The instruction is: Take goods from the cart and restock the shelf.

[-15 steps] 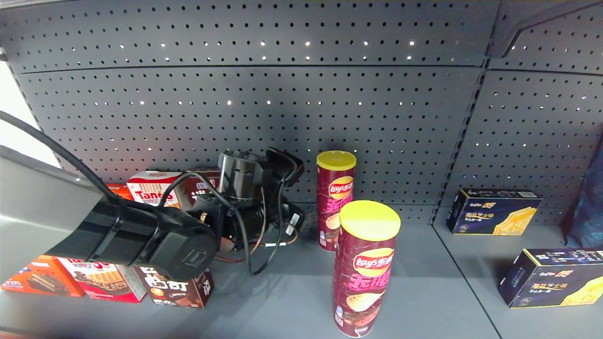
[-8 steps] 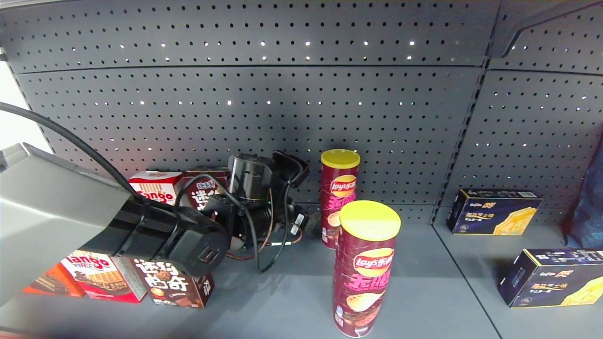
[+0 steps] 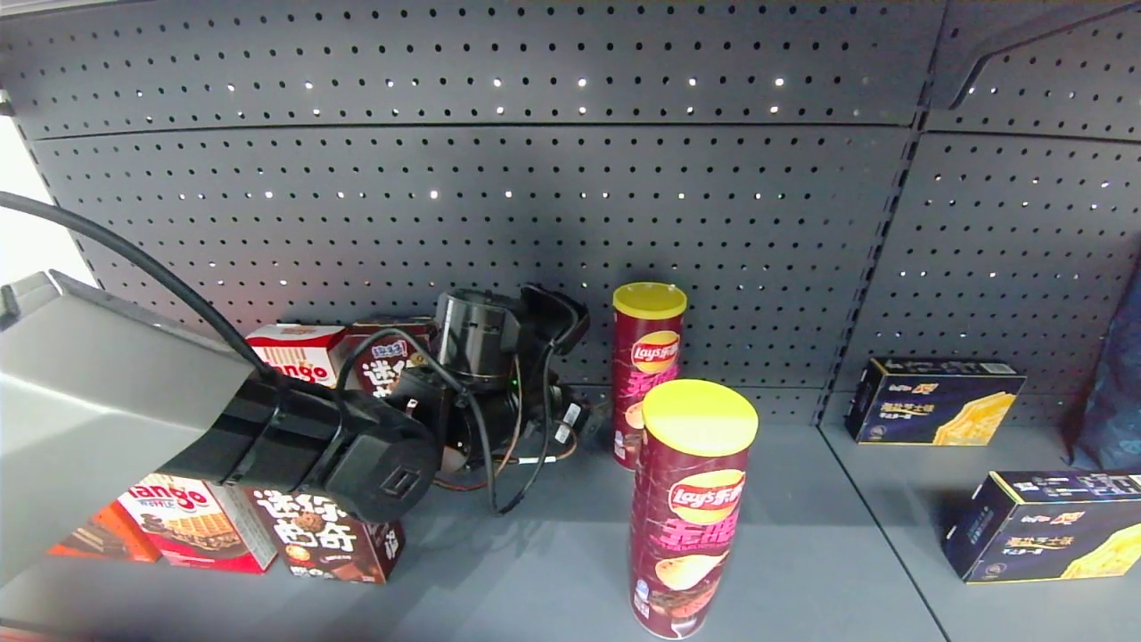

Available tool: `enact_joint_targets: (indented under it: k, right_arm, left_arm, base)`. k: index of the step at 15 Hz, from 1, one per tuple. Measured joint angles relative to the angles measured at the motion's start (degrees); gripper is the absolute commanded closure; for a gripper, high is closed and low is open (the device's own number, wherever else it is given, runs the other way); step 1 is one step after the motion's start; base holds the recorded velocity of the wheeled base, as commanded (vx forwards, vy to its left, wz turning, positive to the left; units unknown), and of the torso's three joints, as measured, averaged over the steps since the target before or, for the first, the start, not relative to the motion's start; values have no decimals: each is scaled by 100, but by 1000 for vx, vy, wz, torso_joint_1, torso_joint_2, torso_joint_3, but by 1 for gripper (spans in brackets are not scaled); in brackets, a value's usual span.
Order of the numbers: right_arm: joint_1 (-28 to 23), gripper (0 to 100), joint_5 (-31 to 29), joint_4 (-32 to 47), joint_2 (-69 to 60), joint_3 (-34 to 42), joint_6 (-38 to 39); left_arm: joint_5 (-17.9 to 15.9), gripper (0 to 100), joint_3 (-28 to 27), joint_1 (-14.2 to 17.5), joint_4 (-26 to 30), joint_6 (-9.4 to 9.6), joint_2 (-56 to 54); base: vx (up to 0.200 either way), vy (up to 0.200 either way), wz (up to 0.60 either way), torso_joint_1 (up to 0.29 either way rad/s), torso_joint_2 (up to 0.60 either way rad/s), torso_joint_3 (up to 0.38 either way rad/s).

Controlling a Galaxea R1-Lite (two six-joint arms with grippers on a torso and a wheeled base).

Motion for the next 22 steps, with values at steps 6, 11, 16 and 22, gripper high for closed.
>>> enact_joint_targets:
  k: [6,11,16,22]
  right_arm:
    - [-6,0,-1,2,0,0,0]
    - [0,0,-1,0,0,0,0]
    - [-5,0,-1,2,0,0,0]
    - [238,0,78,-30,10,-4,2]
  left_arm:
    - [-9,0,-108,336,783,188,-1045]
    - [-2,0,118,616,2324,134,-3123]
    - [66,0,1190,1035,2751,51,-5224]
    - [383,0,3517,1139,3366,183,-7906]
  base:
    - [0,0,0,0,0,0]
    - [0,0,0,0,0,0]
    - [0,0,0,0,0,0]
    - [0,0,0,0,0,0]
